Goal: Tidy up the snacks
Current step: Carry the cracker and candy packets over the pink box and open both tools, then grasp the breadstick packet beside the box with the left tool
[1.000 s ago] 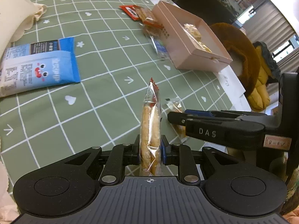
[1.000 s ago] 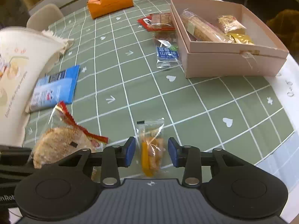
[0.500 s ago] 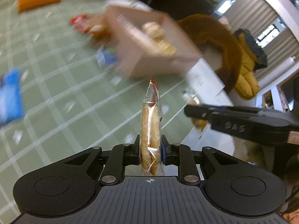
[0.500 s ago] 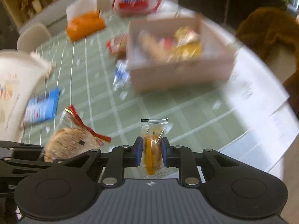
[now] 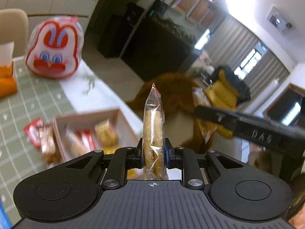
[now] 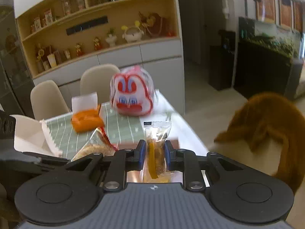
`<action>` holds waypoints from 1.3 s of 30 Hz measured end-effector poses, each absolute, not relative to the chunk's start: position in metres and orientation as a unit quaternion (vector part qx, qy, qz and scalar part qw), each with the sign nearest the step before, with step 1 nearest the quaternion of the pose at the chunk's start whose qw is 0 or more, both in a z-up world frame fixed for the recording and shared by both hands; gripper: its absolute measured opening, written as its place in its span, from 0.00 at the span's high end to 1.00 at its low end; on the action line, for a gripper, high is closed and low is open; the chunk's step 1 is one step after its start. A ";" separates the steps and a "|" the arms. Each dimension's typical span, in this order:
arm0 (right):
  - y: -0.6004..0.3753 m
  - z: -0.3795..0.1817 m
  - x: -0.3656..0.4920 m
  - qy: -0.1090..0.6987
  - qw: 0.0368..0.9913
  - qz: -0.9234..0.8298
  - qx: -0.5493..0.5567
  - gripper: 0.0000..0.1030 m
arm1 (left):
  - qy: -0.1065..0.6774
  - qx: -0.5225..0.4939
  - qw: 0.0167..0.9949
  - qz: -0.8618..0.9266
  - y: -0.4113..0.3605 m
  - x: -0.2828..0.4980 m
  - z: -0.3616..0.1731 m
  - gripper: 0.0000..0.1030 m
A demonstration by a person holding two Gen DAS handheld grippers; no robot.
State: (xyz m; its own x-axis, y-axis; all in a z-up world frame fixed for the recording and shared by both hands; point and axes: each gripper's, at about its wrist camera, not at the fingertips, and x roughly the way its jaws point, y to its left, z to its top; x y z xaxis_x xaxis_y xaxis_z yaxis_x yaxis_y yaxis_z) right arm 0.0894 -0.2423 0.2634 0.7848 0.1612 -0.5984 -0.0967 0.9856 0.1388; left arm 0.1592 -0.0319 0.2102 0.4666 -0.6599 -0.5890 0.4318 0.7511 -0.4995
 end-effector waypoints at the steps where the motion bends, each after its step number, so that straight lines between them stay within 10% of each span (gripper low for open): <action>1: -0.245 0.265 0.102 0.321 0.943 0.071 0.051 0.80 | 0.402 -0.149 0.846 -0.317 -0.035 0.168 0.209 0.77; 8: -0.258 0.222 0.161 0.383 0.917 0.089 0.067 0.76 | 0.483 -0.208 0.810 -0.258 -0.034 0.220 0.135 0.71; 15: -0.260 0.175 0.167 0.424 0.900 0.063 0.083 0.48 | 0.445 -0.201 0.850 -0.197 0.039 0.232 0.129 0.72; 36: -0.166 0.064 0.065 0.526 0.837 0.065 0.137 0.34 | 0.540 -0.081 0.822 -0.161 0.038 0.295 0.030 0.56; 39: -0.148 0.062 0.067 0.525 0.838 0.067 0.131 0.34 | 0.535 -0.088 0.824 -0.167 0.043 0.292 0.029 0.72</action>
